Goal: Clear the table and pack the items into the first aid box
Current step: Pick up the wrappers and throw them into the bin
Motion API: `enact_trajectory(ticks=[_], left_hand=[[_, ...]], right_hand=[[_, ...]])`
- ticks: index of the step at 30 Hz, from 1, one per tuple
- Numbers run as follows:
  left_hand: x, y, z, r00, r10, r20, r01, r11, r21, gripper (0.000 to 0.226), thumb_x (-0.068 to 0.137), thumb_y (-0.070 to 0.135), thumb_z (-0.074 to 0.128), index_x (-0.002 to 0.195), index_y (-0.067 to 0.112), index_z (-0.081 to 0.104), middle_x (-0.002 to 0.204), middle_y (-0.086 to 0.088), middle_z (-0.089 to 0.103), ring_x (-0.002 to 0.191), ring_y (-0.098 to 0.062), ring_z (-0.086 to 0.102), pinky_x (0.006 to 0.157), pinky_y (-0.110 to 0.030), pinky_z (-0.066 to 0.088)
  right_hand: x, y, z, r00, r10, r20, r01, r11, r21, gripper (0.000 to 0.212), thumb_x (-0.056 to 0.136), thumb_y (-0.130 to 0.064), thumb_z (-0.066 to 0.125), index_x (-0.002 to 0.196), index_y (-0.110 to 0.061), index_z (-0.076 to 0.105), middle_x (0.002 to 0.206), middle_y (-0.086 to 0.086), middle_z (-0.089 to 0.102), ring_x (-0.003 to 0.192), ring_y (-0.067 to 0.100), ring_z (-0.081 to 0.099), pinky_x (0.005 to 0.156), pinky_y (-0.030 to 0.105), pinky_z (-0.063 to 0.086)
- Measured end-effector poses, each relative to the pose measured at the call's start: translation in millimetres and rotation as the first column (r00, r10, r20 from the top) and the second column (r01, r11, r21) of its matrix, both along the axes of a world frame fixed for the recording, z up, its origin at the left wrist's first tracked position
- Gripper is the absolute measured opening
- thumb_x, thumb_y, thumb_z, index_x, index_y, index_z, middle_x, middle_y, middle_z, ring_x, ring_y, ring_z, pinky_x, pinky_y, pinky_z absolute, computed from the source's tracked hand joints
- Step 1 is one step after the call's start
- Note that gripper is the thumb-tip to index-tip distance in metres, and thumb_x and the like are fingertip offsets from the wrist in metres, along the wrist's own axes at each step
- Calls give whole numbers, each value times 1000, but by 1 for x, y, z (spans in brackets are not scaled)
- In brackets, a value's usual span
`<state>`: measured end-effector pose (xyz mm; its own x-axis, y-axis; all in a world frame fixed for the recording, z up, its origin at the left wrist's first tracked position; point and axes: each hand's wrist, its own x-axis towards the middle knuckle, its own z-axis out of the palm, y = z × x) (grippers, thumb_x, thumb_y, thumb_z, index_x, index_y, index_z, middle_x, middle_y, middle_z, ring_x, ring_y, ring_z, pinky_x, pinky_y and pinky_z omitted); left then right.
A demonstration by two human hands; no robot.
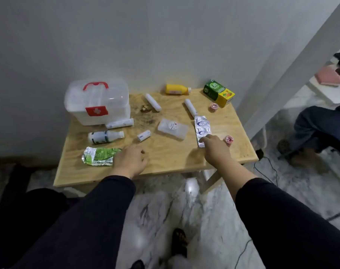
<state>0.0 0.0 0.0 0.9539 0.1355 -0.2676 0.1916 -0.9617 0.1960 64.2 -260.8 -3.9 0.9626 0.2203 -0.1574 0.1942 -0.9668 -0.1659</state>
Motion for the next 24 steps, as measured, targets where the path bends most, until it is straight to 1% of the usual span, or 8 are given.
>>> enact_trajectory(ticks=[5, 7, 9, 12, 14, 16, 19, 24], left_hand=[[-9, 2, -18, 982, 150, 118, -163, 981, 109, 54, 86, 29, 61, 137, 20, 47, 143, -1, 43, 135, -22, 36, 103, -43, 39], [-15, 4, -26, 967, 218, 131, -234, 965, 116, 58, 87, 29, 61, 140, 17, 42, 145, -3, 41, 136, -23, 35, 106, -44, 36], [-17, 7, -33, 942, 303, 143, -316, 945, 79, 58, 88, 26, 61, 141, 12, 40, 146, -6, 41, 134, -26, 38, 105, -44, 37], [-17, 7, -38, 907, 394, 149, -392, 919, -45, 52, 91, 20, 57, 140, 8, 42, 143, -9, 45, 127, -29, 47, 97, -43, 45], [-17, 8, -40, 889, 433, 150, -424, 902, -87, 47, 94, 15, 53, 139, 8, 45, 138, -10, 50, 122, -30, 50, 90, -43, 47], [-19, 11, -42, 893, 415, 174, -410, 910, -66, 43, 96, 9, 50, 138, 8, 48, 133, -11, 54, 118, -30, 53, 86, -42, 48], [-19, 17, -37, 913, 362, 190, -368, 930, 0, 39, 94, 2, 46, 131, 8, 56, 117, -14, 63, 105, -34, 59, 77, -43, 49], [-24, 28, -18, 908, 347, 234, -362, 932, 22, 28, 94, 1, 44, 113, 5, 65, 106, -18, 67, 93, -38, 63, 68, -42, 45]], right_hand=[[15, -7, -23, 999, 45, 22, -43, 995, -87, 29, 86, -1, 47, 108, -11, 63, 112, 10, 60, 110, 32, 52, 76, 39, 44], [20, -8, -30, 997, 60, 51, -55, 994, -98, 28, 86, -3, 49, 108, -13, 64, 110, 8, 61, 110, 30, 52, 74, 37, 45], [23, -7, -33, 995, 71, 73, -63, 992, -110, 28, 86, -5, 49, 107, -14, 66, 108, 6, 62, 110, 29, 53, 72, 35, 46], [25, -6, -35, 992, 74, 106, -65, 994, -87, 25, 87, -8, 51, 105, -16, 68, 104, 6, 65, 107, 28, 55, 67, 34, 46], [25, -6, -36, 989, 77, 125, -67, 994, -85, 21, 87, -9, 53, 100, -15, 69, 99, 5, 67, 104, 28, 56, 63, 34, 45], [24, -7, -37, 989, 78, 127, -68, 994, -83, 18, 86, -9, 54, 95, -13, 69, 96, 6, 68, 102, 28, 57, 61, 33, 43], [24, -8, -33, 987, 80, 140, -66, 993, -99, 17, 87, -10, 52, 94, -13, 68, 94, 7, 69, 99, 29, 60, 62, 34, 46], [30, -7, -8, 973, 72, 220, -61, 997, -56, 18, 89, -9, 52, 98, -10, 67, 98, 10, 68, 97, 34, 61, 63, 35, 47]])
